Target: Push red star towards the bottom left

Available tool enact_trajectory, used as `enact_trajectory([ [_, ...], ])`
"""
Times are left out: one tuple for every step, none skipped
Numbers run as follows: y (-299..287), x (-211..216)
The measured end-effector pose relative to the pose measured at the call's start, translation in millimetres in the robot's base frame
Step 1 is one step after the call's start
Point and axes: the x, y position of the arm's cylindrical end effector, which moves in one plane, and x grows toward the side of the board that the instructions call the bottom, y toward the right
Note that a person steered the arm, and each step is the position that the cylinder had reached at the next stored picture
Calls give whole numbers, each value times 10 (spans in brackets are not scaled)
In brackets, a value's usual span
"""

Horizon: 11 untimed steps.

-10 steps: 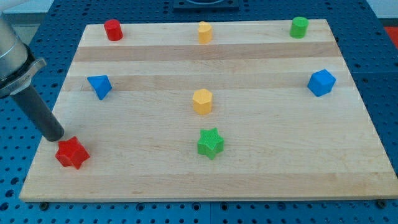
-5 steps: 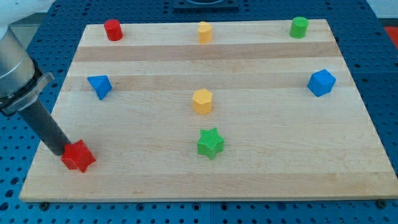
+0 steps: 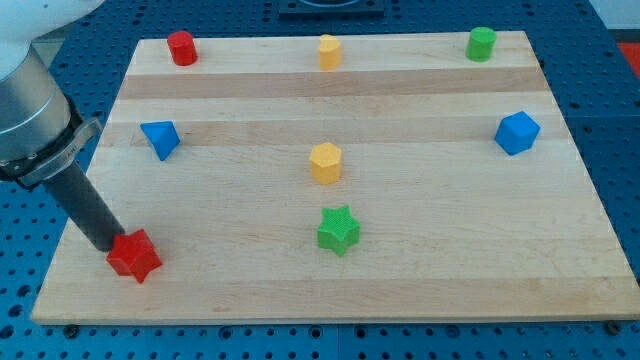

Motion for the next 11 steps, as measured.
enact_trajectory([
  [45,-142],
  [203,-356],
  [620,-386],
  [1054,-358],
  [1233,-139],
  [1252,86],
  [1167,106],
  [1005,117],
  [801,139],
  [646,142],
  [639,142],
])
